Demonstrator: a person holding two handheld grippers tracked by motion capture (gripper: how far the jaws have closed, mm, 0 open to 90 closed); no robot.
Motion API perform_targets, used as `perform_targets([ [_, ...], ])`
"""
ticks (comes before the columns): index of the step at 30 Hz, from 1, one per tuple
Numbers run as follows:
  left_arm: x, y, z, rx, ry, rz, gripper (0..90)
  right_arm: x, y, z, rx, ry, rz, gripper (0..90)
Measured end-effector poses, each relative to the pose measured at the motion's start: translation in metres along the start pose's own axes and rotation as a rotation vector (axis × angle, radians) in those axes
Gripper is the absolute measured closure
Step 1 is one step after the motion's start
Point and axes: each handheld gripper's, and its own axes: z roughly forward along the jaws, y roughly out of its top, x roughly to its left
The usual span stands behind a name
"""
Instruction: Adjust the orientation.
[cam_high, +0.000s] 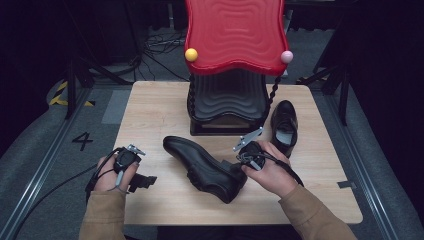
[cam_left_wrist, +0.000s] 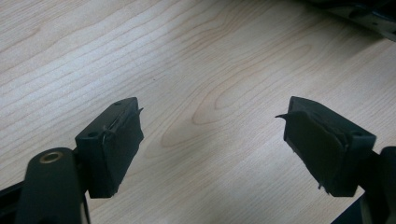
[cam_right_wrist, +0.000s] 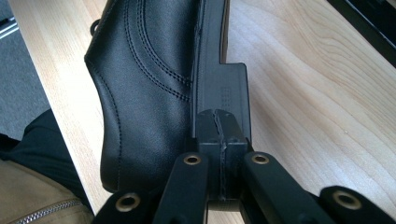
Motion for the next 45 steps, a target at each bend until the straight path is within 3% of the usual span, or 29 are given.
perform_targets([
  [3,0.0,0.0,0.0,0.002,0.0,0.004,19.8,-0.002,0.0,-0.001,-0.007,-0.002,0.001,90.0],
  [7,0.0,0.0,-0.001,-0.003,0.0,0.001,19.8,-0.006,-0.001,-0.002,-0.022,-0.047,0.0,90.0],
  [8,0.0,0.0,-0.001,-0.002,0.001,0.001,19.8,-0.009,-0.001,-0.003,-0.028,-0.079,0.0,90.0],
  [10,0.0,0.0,0.0,-0.001,0.001,0.003,19.8,-0.011,-0.001,-0.003,-0.027,-0.089,0.0,90.0],
  [13,0.0,0.0,0.0,-0.001,0.0,0.005,19.8,-0.02,-0.001,-0.001,-0.032,-0.123,0.004,90.0],
  [16,-0.001,0.001,0.0,-0.001,-0.001,0.004,19.8,-0.028,-0.001,0.001,-0.031,-0.127,0.021,90.0],
  [22,0.0,0.0,0.001,-0.002,0.004,0.004,19.8,-0.051,0.001,0.012,0.018,-0.163,0.043,90.0],
  [29,0.002,0.0,0.002,-0.004,-0.003,0.0,19.8,-0.076,0.003,0.023,0.043,-0.112,0.125,89.8],
  [31,0.002,0.0,0.002,-0.003,-0.005,0.001,19.8,-0.083,0.005,0.028,0.061,-0.122,0.14,88.4],
  [33,0.002,0.0,0.001,-0.005,-0.004,-0.002,19.8,-0.088,0.005,0.034,0.095,-0.161,0.138,89.2],
  [34,0.002,0.0,0.001,-0.006,-0.001,-0.001,19.8,-0.091,0.004,0.035,0.109,-0.14,0.153,89.0],
  [37,0.003,-0.001,0.001,-0.009,-0.005,-0.003,19.8,-0.096,0.0,0.035,0.099,-0.117,0.204,84.6],
  [45,0.003,0.0,0.001,-0.01,-0.002,-0.001,19.7,-0.097,-0.002,0.026,0.06,-0.153,0.205,76.3],
])
